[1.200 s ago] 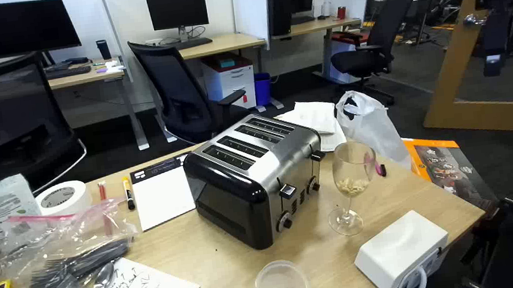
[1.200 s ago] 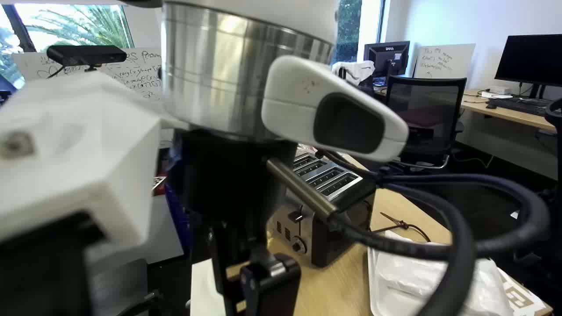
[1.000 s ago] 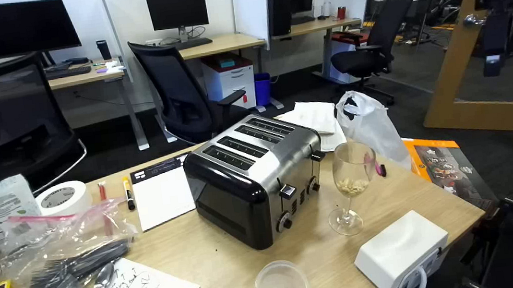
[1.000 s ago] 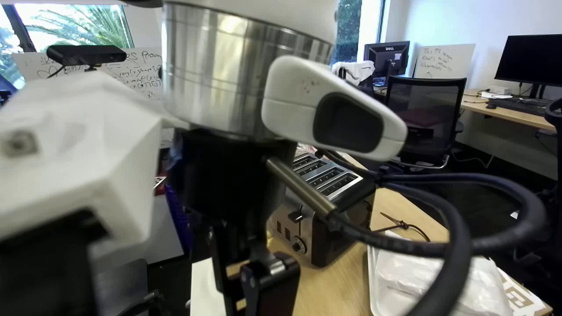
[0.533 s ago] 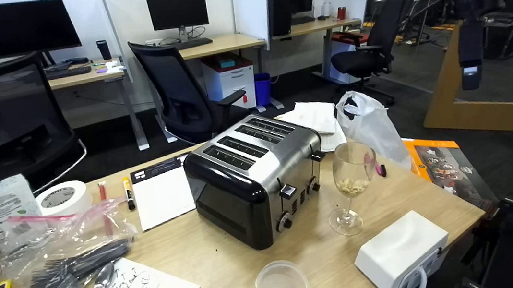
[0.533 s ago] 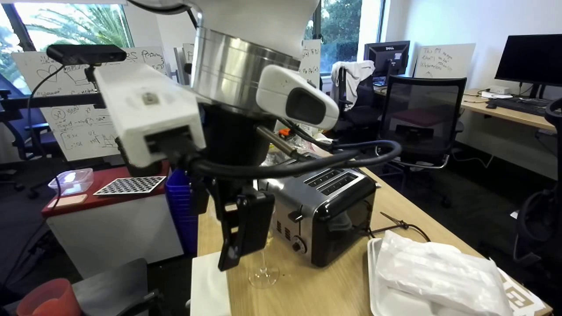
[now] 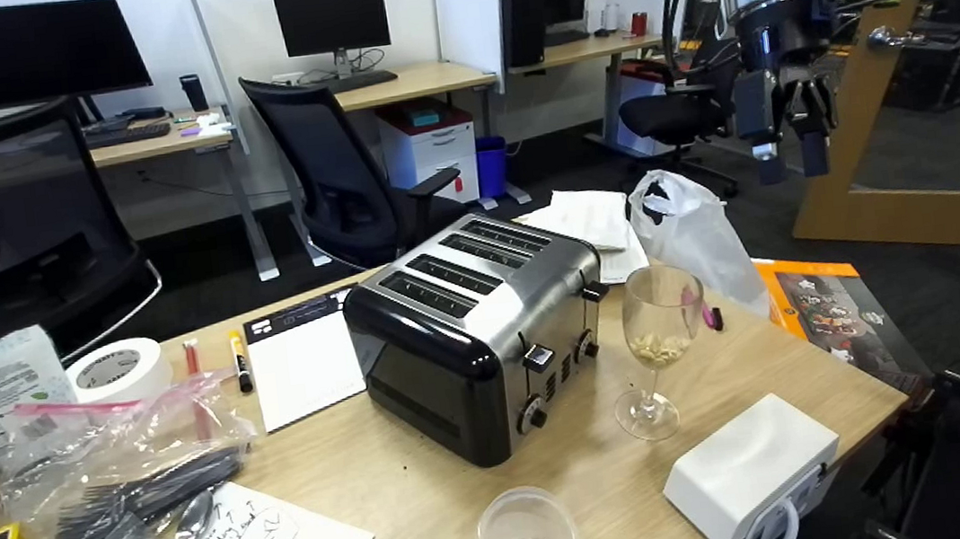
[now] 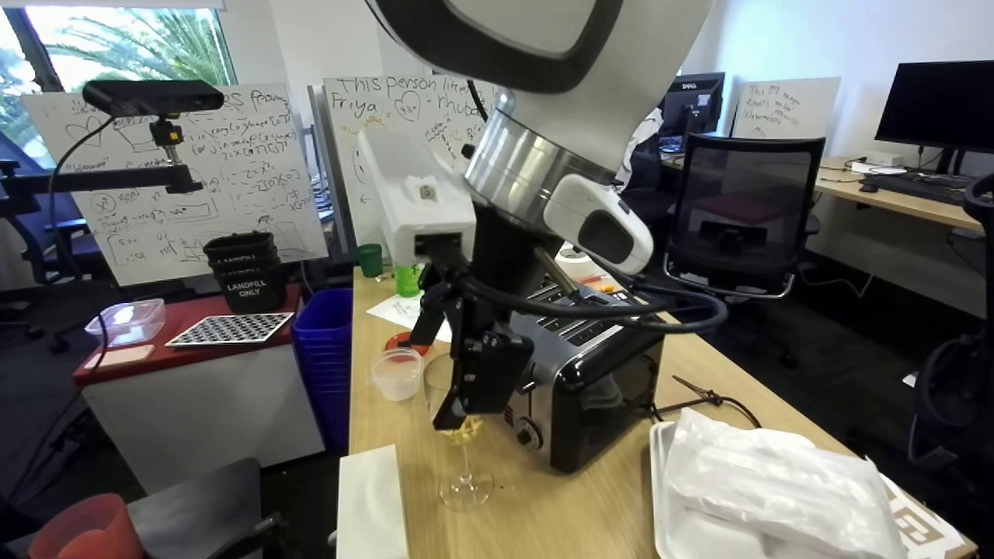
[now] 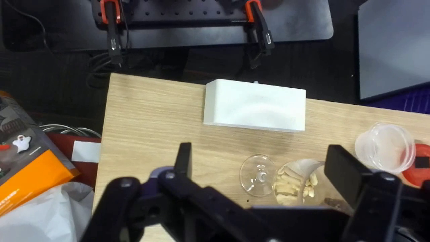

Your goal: Pick up the wine glass, pour its contents in the small plastic bowl and put the wine glass back on the table

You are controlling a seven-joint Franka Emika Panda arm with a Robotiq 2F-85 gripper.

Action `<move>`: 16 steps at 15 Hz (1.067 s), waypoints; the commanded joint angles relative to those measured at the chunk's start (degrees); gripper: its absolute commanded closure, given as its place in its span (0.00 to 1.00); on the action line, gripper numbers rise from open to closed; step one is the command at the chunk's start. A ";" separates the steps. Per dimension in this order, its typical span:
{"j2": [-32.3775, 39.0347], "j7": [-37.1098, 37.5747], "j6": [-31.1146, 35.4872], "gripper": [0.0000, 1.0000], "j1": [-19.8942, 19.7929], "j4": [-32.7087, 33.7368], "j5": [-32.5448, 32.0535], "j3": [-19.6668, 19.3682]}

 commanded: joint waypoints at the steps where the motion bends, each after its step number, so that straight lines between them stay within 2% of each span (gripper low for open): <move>1: 0.27 -0.08 -0.02 0.00 -1.40 0.07 0.02 1.40; 16: -0.94 -0.10 -0.04 0.00 -1.37 -0.32 0.02 1.47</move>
